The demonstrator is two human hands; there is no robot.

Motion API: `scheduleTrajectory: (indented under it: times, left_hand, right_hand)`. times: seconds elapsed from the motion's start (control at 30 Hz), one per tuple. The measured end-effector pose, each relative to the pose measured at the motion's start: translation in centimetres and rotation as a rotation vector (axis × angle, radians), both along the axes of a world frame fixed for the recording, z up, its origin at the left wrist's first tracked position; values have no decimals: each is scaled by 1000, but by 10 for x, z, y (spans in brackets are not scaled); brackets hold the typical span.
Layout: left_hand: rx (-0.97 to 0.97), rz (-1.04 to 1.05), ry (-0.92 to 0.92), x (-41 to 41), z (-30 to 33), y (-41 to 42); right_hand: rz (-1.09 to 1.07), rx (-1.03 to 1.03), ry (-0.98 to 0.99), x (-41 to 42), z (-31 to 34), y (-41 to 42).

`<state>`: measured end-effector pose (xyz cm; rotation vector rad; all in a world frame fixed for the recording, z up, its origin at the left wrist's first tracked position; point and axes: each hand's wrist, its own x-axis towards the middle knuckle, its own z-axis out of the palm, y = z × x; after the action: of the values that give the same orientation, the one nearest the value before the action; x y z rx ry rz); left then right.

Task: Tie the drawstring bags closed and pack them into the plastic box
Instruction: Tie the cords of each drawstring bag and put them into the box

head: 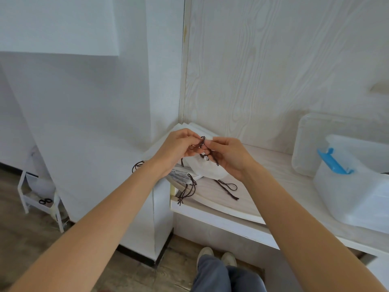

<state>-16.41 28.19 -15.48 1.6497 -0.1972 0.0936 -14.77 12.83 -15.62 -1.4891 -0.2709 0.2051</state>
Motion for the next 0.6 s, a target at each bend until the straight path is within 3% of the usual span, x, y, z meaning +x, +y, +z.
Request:
scheduleTrajectory:
  times: [0.1, 0.17, 0.27, 0.6]
  left_hand:
    - [129, 109, -130, 2, -3, -3]
    - [111, 150, -168, 2, -5, -3]
    - [51, 163, -168, 1, -7, -3]
    - [222, 182, -334, 1, -13, -4]
  right_hand:
    - [-32, -31, -23, -3, 3, 1]
    - [-67, -47, -28, -5, 5, 1]
    - [-134, -73, -53, -7, 5, 2]
    - [-215, -92, -83, -10, 3, 7]
